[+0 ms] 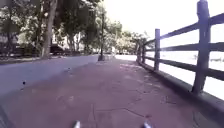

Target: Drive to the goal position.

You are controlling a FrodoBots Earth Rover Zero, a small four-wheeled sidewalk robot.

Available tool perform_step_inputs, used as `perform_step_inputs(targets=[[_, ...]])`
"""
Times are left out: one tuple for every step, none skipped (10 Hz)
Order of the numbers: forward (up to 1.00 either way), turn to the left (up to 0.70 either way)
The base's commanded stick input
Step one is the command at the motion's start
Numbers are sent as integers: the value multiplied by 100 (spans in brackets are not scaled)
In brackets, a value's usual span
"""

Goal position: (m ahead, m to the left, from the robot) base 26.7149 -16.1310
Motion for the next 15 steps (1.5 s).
perform_step_inputs(targets=[[70, 0], [70, 0], [70, 0], [70, 0], [70, 0], [70, 0], [70, 0], [70, 0], [70, 0], [70, -10], [70, -26], [70, -35], [70, -30], [70, -15], [70, -1]])
